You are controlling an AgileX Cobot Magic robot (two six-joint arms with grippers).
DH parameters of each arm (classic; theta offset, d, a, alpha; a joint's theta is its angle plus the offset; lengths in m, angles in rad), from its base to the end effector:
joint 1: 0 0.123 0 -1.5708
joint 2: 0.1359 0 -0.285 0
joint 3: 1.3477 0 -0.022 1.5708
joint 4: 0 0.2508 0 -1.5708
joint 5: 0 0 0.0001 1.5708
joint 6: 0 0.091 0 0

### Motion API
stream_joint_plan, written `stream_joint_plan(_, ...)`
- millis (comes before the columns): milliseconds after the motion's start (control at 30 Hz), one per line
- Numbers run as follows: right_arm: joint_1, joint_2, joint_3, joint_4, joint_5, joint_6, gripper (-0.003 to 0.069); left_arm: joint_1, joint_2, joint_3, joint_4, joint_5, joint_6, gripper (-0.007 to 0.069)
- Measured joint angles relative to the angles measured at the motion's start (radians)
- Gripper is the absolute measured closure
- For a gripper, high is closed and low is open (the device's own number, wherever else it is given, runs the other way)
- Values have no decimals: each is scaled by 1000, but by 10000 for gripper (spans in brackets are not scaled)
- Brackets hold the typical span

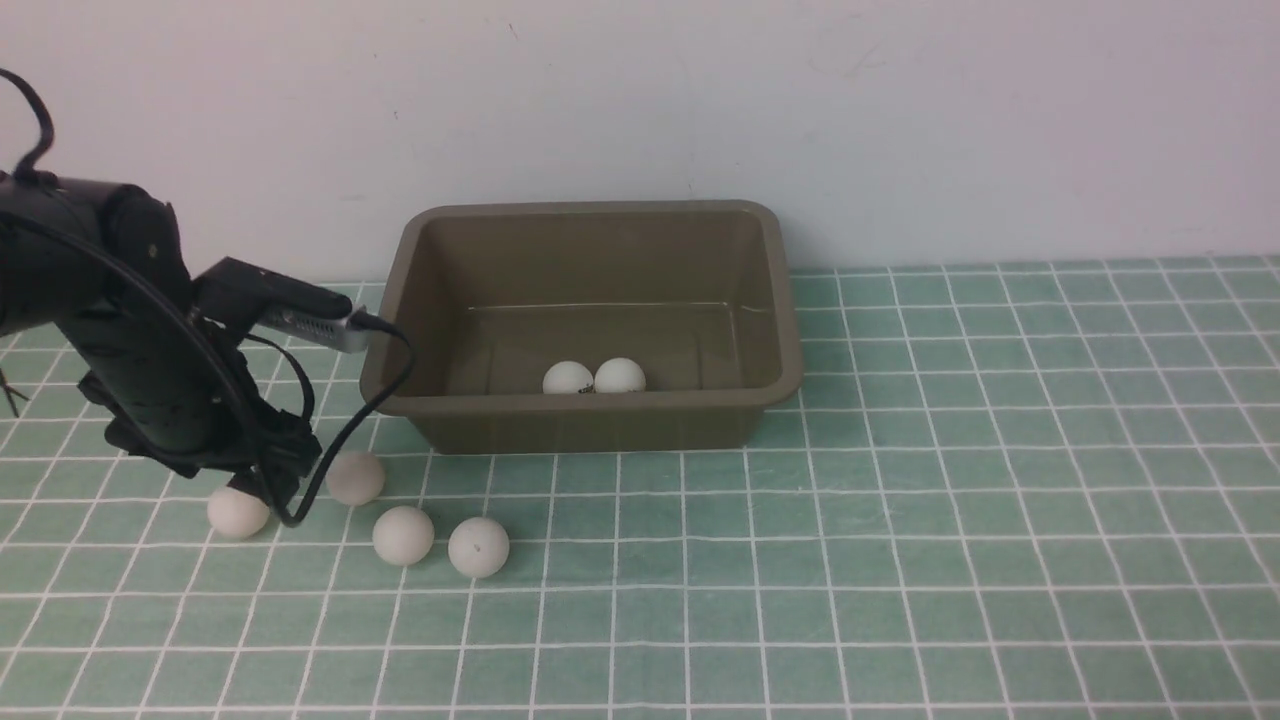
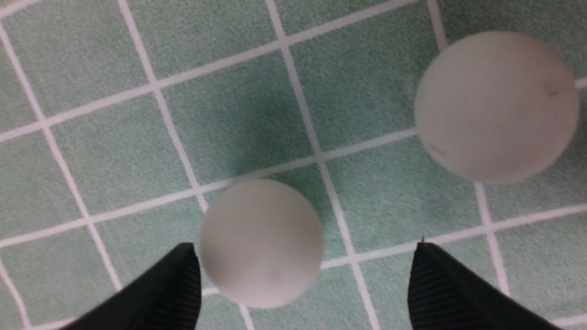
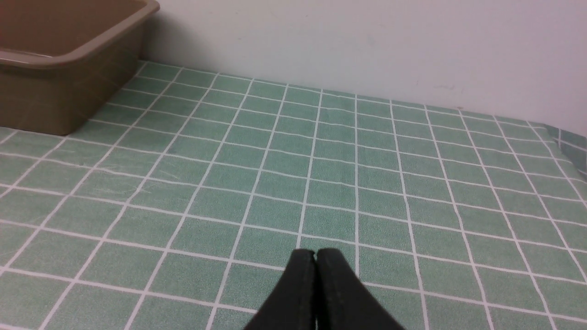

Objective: Put the table tennis balls in the box on the green coffee tablecloth.
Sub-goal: 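Reach for and grasp a ping pong ball on the table beside the basket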

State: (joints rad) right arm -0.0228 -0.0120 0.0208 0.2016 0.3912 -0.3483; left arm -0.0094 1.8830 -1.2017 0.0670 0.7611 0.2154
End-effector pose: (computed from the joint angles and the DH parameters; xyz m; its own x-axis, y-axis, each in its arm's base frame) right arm 0.0521 0.0058 0.1724 -0.2889 -0.1539 -0.9449 -0.0978 0.9866 -0.1307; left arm 0.3631 0.0008 0.1689 -0.9429 0.2695 -0.1958 0.2543 0.9620 0.0996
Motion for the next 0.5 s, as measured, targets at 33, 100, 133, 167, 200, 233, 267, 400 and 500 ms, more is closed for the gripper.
stream_joint_plan(33, 0, 0, 0, 0, 0, 0, 676, 9, 3, 0, 0, -10, 0, 83)
stream_joint_plan(100, 0, 0, 0, 0, 0, 0, 676, 27, 5, 0, 0, -22, 0, 83)
stream_joint_plan(133, 0, 0, 0, 0, 0, 0, 676, 42, 5, 0, 0, -28, 0, 83)
stream_joint_plan(167, 0, 0, 0, 0, 0, 0, 676, 52, 5, 0, -1, -30, 0, 83)
stream_joint_plan(200, 0, 0, 0, 0, 0, 0, 676, 64, 5, 0, -4, -30, 0, 83)
stream_joint_plan(233, 0, 0, 0, 0, 0, 0, 676, 76, 5, 0, -12, -32, 0, 83)
stream_joint_plan(267, 0, 0, 0, 0, 0, 0, 676, 87, 6, 0, -25, -32, 0, 83)
stream_joint_plan(400, 0, 0, 0, 0, 0, 0, 676, 107, 13, 0, -127, -41, 71, 83)
stream_joint_plan(500, 0, 0, 0, 0, 0, 0, 676, 107, 22, 0, -166, -50, 105, 83)
